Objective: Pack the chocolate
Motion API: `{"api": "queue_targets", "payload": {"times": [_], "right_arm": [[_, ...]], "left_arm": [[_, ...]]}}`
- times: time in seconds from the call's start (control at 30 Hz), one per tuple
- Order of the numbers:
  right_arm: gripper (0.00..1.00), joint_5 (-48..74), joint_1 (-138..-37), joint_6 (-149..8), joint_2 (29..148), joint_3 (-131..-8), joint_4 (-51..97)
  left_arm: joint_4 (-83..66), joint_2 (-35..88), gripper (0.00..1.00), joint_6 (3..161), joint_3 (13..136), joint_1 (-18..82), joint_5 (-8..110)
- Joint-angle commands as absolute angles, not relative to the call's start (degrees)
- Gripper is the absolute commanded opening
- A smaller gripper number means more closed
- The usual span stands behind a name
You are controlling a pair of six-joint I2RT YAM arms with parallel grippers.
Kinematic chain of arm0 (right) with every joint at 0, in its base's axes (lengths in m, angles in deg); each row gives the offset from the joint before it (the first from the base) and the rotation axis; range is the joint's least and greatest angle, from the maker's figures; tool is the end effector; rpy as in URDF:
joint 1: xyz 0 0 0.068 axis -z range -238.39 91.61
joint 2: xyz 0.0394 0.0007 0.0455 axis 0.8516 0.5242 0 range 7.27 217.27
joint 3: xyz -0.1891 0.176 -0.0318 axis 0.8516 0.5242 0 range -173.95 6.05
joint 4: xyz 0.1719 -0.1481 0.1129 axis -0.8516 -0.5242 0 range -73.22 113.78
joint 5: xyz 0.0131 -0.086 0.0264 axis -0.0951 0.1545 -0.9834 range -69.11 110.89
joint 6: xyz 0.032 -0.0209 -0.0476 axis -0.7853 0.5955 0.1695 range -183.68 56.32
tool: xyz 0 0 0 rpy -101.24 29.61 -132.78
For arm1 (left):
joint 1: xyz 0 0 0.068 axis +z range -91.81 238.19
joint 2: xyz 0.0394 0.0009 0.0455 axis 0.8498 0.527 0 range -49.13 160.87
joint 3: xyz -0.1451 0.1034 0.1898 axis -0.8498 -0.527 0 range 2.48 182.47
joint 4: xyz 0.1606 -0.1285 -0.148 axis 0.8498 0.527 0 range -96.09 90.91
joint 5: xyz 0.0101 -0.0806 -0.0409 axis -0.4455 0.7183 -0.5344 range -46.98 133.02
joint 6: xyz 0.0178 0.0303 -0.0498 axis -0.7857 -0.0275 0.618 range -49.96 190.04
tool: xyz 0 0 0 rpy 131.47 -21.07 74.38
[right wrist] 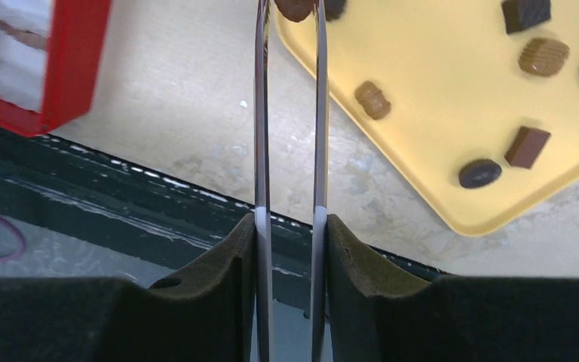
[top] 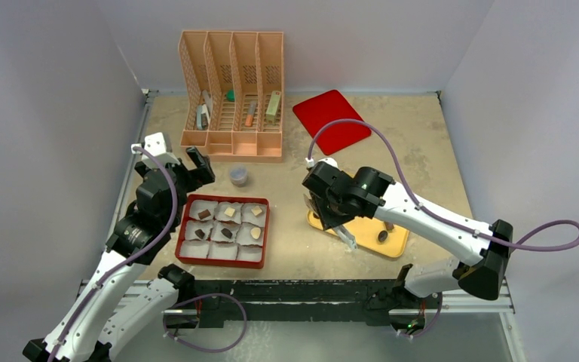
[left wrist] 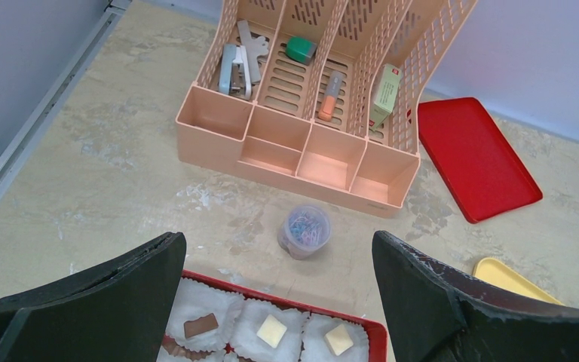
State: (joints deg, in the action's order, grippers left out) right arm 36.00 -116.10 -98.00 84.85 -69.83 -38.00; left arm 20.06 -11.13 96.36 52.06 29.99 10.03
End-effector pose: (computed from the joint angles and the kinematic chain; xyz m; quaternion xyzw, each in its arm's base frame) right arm 0.1472 0.2108 0.3060 -0.1660 0.9510 0.0748 0.2500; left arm 0.1442 -0.0492 0.3461 -0.1612 0.7613 -0.0691 0.6243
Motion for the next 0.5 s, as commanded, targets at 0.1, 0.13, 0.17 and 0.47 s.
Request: {"api": "queue_targets", "payload": {"times": [0.1,0.13,0.17,0.47], "right_arm": [[0.22,29.98,-117.45,-93.03,83.8,-75.34,-29.89],[0.22,29.63,-118.23,-92.58,84.37,-76.19,-29.5],[0.23,29.45,-119.03,-92.07,85.07,-77.04,-29.13],[0.23,24.52,-126.05,-87.84,92.67,-82.99,-26.16]], "left_arm": [[17.6,-12.12,0.94,95.44,55.11,29.81,8.68],[17.6,-12.13,0.94,95.44,55.2,29.78,8.59],[17.63,-12.15,0.94,95.35,55.26,29.8,8.46],[19.04,-13.23,0.94,96.19,56.16,29.81,7.62]]}}
